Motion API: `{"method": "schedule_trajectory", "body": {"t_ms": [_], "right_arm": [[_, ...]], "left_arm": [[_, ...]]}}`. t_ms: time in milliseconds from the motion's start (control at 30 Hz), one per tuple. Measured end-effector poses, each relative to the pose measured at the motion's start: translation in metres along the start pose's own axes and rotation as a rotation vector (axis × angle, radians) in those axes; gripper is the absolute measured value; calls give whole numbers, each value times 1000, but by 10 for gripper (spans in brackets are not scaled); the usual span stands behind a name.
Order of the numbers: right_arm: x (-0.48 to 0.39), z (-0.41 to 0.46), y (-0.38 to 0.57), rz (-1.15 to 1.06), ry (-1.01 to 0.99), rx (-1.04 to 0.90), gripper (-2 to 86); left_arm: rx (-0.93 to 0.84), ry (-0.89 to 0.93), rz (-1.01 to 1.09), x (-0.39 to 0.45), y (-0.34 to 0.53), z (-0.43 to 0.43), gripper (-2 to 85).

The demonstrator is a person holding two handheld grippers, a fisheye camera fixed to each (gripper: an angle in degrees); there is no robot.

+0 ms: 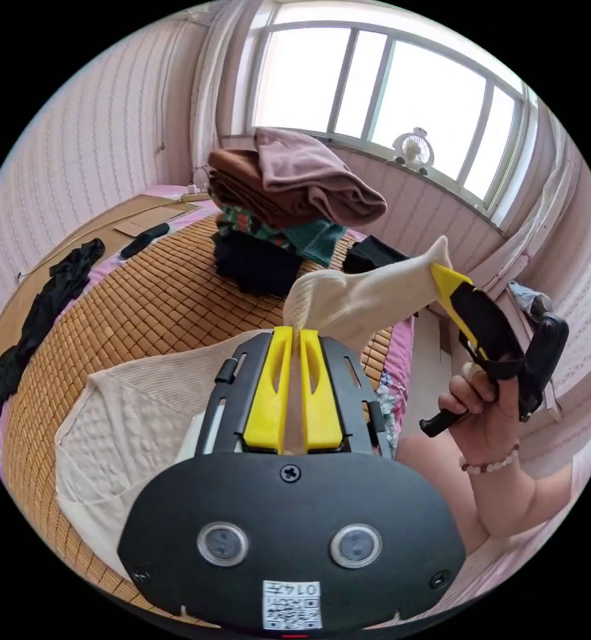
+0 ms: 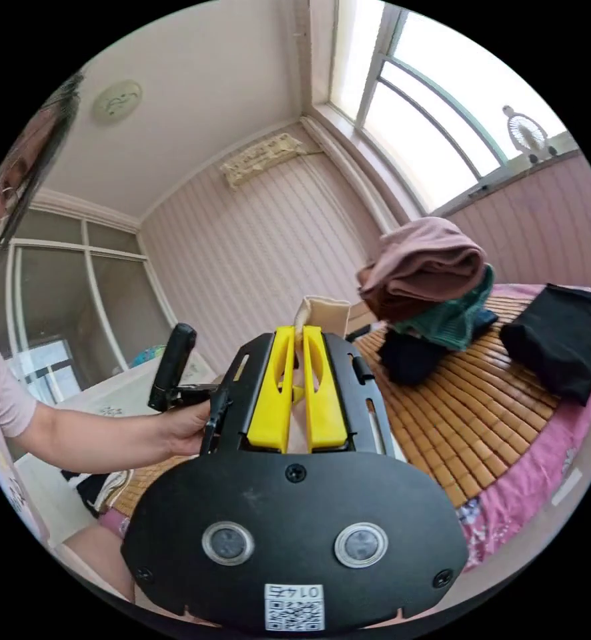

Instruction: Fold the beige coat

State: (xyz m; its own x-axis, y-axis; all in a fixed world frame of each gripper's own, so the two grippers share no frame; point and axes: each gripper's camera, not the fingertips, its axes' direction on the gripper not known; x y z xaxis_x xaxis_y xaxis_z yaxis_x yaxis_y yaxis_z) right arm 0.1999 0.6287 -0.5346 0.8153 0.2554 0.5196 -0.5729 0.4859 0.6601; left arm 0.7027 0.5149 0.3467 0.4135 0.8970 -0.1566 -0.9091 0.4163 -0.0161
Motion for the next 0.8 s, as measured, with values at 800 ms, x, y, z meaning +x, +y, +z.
{"method": "schedule_trajectory", "body": {"t_ms": [800], "right_arm": [[-160,254,274,-626,-15,-889,93]], "left_arm": [[111,-226,-803,-374,436,-395,63]]}}
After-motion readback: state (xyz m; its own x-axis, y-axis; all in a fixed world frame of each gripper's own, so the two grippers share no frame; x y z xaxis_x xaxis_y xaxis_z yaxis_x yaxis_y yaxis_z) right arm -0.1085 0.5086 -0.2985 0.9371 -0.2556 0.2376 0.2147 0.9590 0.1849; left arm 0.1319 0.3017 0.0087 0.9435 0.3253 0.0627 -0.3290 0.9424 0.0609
